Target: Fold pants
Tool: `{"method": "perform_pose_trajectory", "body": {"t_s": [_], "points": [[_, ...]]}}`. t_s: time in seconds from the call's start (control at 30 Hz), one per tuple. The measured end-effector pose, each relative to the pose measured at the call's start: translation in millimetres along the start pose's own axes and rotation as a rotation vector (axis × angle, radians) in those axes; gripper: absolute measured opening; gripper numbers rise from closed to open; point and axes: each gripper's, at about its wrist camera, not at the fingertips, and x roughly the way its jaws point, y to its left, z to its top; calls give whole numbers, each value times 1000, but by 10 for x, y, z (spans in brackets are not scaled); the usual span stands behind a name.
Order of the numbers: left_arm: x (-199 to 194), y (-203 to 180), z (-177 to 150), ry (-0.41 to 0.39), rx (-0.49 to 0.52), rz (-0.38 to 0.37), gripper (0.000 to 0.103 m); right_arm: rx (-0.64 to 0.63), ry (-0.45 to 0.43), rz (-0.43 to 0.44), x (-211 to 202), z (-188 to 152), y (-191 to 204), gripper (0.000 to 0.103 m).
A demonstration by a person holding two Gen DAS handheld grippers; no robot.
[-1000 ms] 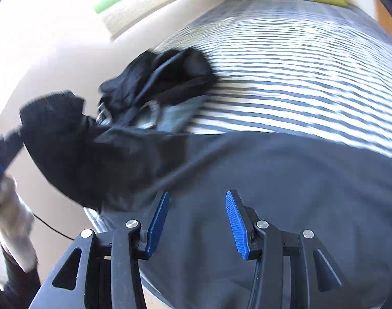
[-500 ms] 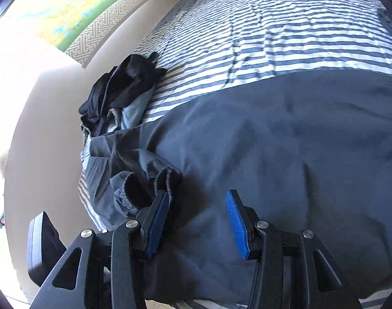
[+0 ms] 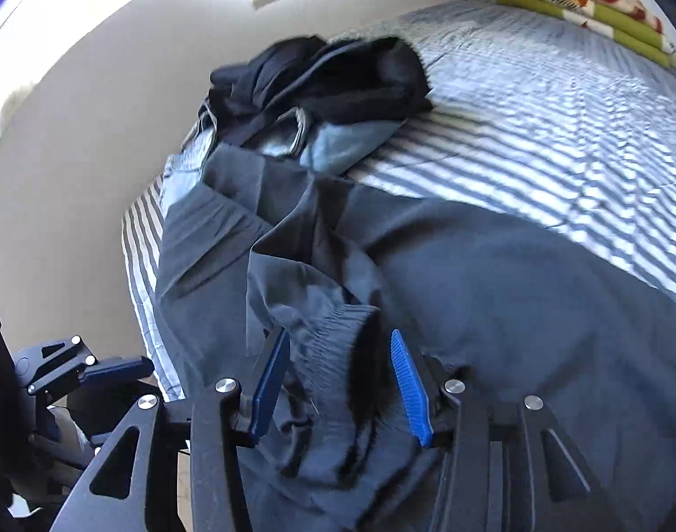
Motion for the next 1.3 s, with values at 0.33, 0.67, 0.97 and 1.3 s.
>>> {"method": "perform_pose_trajectory", "body": {"t_s": [0.33,0.67,0.97,1.3], "points": [[155,135,62,12,-12,-14,46,266,-2,30,-216,-134,-496,4],[265,-185,104,13,106,-57,46,353,-13,46,-507,-405,-805,35],[605,-815,105,27,437,4,46,376,23,119,-340,-351,-756,35],[426,-754,231,33,366,-40,0,339,66,158,-247,-249,-579,6]]}}
